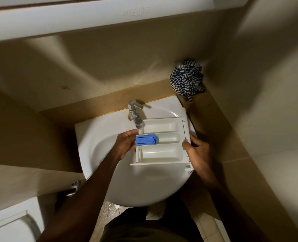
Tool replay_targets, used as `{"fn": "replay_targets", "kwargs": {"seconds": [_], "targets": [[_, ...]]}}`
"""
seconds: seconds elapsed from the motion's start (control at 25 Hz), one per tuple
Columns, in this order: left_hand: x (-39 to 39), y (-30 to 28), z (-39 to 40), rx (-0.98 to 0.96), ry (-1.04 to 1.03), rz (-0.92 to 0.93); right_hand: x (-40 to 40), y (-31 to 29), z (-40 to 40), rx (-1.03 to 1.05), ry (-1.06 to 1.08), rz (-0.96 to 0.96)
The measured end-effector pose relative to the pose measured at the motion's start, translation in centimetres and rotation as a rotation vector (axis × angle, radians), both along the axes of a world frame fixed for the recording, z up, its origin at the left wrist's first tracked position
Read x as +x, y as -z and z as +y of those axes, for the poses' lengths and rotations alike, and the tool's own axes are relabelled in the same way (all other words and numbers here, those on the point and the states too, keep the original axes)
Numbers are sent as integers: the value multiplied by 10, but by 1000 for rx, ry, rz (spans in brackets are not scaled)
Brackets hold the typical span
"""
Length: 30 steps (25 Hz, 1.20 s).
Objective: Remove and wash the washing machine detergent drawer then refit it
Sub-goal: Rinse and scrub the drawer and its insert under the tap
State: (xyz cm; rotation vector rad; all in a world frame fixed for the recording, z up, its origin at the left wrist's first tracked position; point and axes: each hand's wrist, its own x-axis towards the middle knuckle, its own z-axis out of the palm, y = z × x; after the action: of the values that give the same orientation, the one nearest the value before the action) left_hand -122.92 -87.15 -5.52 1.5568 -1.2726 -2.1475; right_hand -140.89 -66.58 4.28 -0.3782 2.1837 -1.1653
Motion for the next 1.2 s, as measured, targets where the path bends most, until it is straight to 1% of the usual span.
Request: {"fn": "replay_targets", "kwargs": {"seconds": [0.08, 0.12, 0.28, 0.44, 0.48, 0.56, 0.64, 0.76, 0.96, 1.08, 1.2], "targets": [[-5, 0, -3, -65, -13, -76, 0, 2, -1, -3, 3, -8], [-8, -1, -7, -59, -22, -96, 1, 2, -1, -10, 10, -16], [-8, -13, -22, 104, 3, -94, 7, 5, -4, -47, 29, -46], [-1, -22, -39, 259, 184, -98, 15, 11, -8, -116, 37, -91], [0, -23, -42, 297, 192, -77, 16, 13, -8, -121, 42, -95], [1, -25, -44, 344, 143, -26, 17, 17, -8, -126, 51, -106], [1, -23, -41, 281, 112, -28, 17, 20, -9, -134, 56, -120], [-4, -15, -35, 126, 96, -110, 15, 22, -11, -144, 53, -116], [-5, -19, -34, 66, 97, -127, 15, 28, -10, -140, 41, -103], [14, -24, -31, 3, 61, -155, 15, 35, -9, -135, 19, -103], [38, -30, -16, 9, 8, -118, 24, 43, -11, -149, 60, -94]]}}
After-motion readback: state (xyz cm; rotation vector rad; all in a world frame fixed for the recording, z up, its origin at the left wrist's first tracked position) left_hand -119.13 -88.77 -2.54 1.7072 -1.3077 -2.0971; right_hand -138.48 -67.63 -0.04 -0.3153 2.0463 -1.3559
